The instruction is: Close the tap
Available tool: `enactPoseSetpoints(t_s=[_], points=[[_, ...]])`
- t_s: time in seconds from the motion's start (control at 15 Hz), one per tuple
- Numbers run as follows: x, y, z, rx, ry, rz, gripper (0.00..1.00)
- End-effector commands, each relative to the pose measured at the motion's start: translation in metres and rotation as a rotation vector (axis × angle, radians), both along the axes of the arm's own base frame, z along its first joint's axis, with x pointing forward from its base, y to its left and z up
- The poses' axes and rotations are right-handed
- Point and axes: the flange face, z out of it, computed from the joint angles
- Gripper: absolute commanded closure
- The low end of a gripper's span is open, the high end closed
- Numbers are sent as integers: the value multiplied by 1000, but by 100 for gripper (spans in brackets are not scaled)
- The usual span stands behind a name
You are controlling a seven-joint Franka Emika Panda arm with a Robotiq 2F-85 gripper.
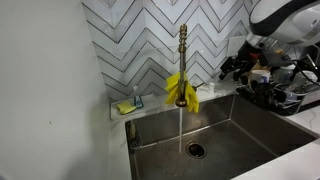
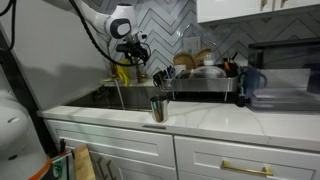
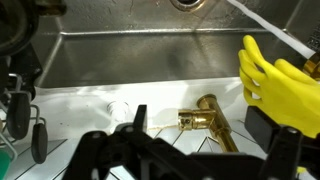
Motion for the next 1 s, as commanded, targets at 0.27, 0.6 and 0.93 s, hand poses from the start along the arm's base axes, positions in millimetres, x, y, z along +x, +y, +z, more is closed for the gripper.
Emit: enactPoseSetpoints(t_s=[0.27,0.6,0.93], points=[[51,43,-27,29,27,63,0],[58,48,-32,32,25,58,0],[64,50,-34,38,23,62,0]])
